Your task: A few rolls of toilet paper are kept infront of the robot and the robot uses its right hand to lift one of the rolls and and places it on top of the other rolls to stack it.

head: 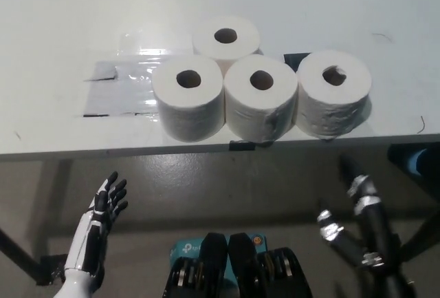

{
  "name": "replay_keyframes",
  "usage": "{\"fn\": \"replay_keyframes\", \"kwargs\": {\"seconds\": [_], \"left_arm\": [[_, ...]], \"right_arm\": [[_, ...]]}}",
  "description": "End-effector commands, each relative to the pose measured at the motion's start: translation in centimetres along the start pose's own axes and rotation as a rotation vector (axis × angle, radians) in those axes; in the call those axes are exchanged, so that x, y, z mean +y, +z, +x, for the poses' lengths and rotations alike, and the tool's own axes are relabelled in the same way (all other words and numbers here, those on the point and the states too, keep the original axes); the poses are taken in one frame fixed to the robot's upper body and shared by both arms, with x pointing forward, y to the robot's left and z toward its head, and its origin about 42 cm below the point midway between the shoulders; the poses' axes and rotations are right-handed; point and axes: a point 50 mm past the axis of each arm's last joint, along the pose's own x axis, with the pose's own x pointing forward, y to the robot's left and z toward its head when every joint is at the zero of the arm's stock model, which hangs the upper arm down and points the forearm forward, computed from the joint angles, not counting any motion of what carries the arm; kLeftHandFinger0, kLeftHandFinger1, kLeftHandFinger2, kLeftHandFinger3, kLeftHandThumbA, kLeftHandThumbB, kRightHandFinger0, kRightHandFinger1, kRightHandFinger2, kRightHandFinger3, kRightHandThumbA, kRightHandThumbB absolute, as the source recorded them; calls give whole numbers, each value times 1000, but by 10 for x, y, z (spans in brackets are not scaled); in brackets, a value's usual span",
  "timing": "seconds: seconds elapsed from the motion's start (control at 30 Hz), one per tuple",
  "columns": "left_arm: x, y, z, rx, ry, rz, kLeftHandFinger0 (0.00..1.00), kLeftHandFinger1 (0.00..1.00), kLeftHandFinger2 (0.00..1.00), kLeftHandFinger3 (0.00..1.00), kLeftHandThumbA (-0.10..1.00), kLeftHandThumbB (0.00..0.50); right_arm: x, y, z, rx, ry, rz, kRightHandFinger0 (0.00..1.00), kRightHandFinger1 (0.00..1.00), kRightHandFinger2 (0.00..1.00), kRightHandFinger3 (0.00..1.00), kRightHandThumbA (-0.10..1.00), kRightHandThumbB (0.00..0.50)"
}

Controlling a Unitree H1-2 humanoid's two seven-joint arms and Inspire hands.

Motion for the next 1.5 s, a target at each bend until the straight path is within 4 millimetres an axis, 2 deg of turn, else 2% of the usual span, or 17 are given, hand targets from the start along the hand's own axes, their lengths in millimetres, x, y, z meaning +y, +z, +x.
{"fn": "replay_keyframes", "kwargs": {"seconds": [0.0,0.07,0.1,0.23,0.27,0.33,0.43,0.53,0.6,0.63,0.7,0.87,0.97,1.07,1.1,1.17,1.47], "left_arm": [[-3,13,-1,-69,-18,-26,1000,1000,1000,1000,1000,49],[-2,15,1,-75,-12,-26,1000,1000,1000,1000,1000,64],[-2,15,1,-74,-13,-27,1000,1000,1000,1000,1000,84],[3,16,0,-77,2,-29,1000,1000,1000,1000,1000,87],[3,16,0,-78,5,-29,1000,1000,1000,1000,1000,87],[4,18,2,-86,7,-26,1000,1000,1000,1000,1000,81],[7,20,5,-94,16,-16,1000,1000,1000,1000,1000,90],[9,19,5,-103,17,-21,1000,1000,1000,1000,1000,76],[10,19,6,-102,16,-19,1000,1000,1000,1000,1000,66],[9,18,5,-99,15,-16,1000,1000,1000,1000,1000,53],[9,17,3,-93,12,-15,1000,1000,1000,1000,1000,33],[9,17,2,-86,10,-16,1000,1000,1000,1000,1000,27],[10,19,4,-90,17,1,1000,1000,1000,1000,1000,68],[10,20,4,-93,14,-2,1000,1000,1000,1000,1000,64],[9,19,4,-94,14,-9,1000,1000,1000,1000,1000,53],[9,21,6,-94,15,-6,1000,1000,1000,1000,1000,54],[10,23,8,-100,14,-5,1000,1000,1000,1000,1000,110]], "right_arm": [[-34,91,42,-318,-94,-85,1000,1000,1000,1000,582,92],[-48,115,64,-370,-79,-184,1000,1000,1000,1000,661,95],[-59,130,77,-370,-71,-205,1000,1000,1000,1000,618,127],[-89,147,127,-302,-6,-261,1000,1000,1000,1000,642,221],[-90,148,131,-294,-2,-260,1000,1000,1000,1000,645,219],[-110,160,176,-204,69,-350,1000,1000,1000,1000,790,267],[-124,175,222,-133,151,-428,1000,1000,1000,1000,843,275],[-128,182,275,12,258,-447,1000,1000,1000,1000,737,291],[-127,184,294,78,305,-447,1000,1000,1000,1000,695,306],[-126,184,308,123,353,-515,1000,1000,1000,1000,740,316],[-126,182,328,222,430,-635,1000,1000,1000,1000,889,401],[-124,171,362,385,560,-667,1000,1000,1000,1000,877,410],[-119,167,378,446,612,-779,1000,1000,1000,1000,969,402],[-114,163,391,541,650,-826,1000,1000,1000,1000,959,445],[-112,161,397,564,644,-883,1000,1000,1000,1000,953,490],[-109,161,405,600,664,-888,1000,1000,1000,1000,908,500],[-100,162,413,662,713,-951,1000,1000,1000,1000,840,478]]}}
